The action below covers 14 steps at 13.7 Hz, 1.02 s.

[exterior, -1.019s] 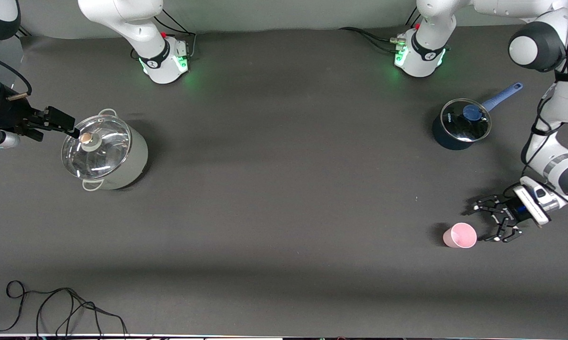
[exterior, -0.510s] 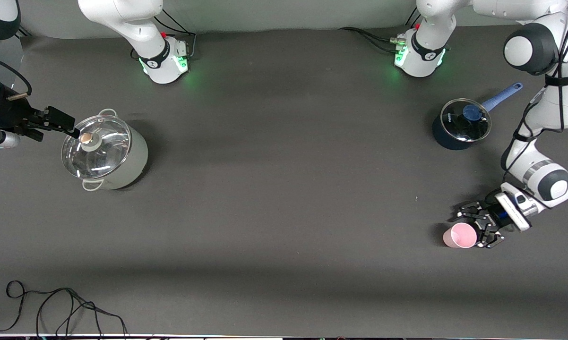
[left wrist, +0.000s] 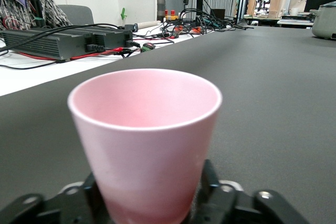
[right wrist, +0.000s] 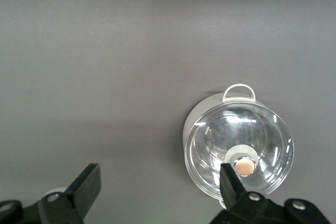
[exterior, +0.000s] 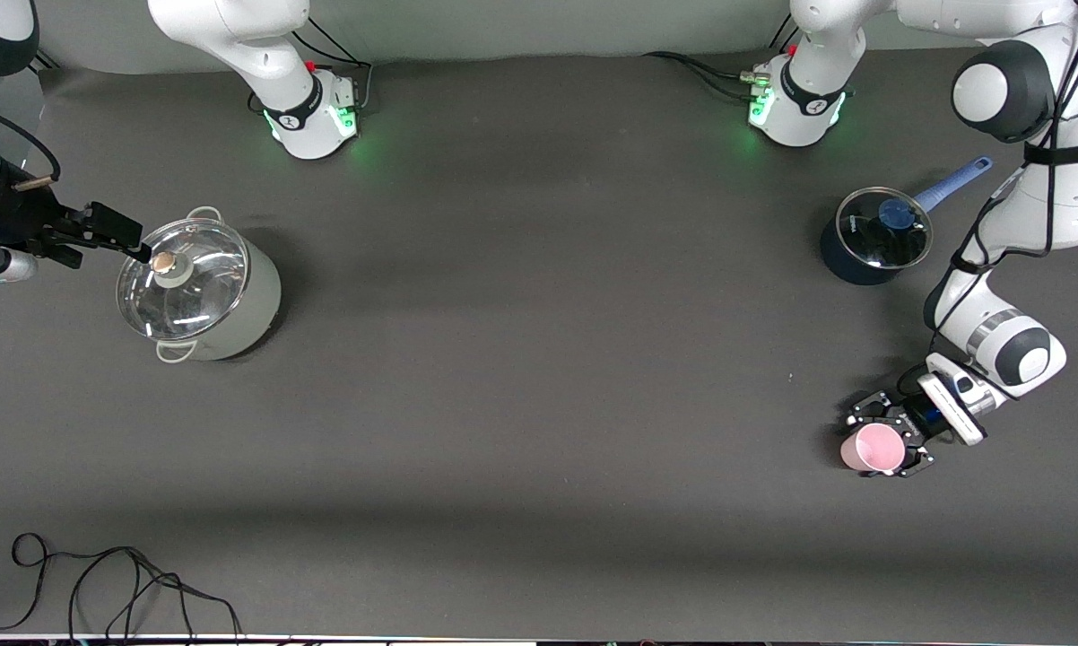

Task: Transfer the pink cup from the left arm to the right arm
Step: 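Close the left gripper on the pink cup, then lift the pink cup and carry it toward the table middle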

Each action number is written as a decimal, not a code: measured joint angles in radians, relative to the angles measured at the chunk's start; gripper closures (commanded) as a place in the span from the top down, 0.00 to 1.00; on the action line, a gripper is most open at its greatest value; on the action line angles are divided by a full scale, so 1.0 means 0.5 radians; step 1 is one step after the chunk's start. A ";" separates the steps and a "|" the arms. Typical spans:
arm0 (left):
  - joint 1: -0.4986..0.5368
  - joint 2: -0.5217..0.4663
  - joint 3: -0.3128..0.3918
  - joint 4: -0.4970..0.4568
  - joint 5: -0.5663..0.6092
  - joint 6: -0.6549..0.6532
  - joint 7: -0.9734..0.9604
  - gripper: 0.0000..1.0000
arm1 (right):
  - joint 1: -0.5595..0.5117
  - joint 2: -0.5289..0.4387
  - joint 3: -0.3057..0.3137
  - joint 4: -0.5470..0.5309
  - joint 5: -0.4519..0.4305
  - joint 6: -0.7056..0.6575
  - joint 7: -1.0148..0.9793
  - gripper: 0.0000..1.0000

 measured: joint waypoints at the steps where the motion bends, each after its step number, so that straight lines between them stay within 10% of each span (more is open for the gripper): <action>1: 0.001 0.000 0.000 0.000 -0.001 0.000 0.000 0.44 | 0.000 0.000 0.000 0.000 0.000 0.000 0.000 1.00; 7: -0.007 -0.098 -0.055 -0.050 -0.003 0.080 -0.011 0.36 | 0.000 0.000 0.000 0.000 0.000 -0.001 0.000 1.00; 14: -0.063 -0.940 -0.714 -0.731 -0.551 0.874 -0.060 0.31 | 0.000 0.000 0.000 0.000 0.001 -0.001 0.000 1.00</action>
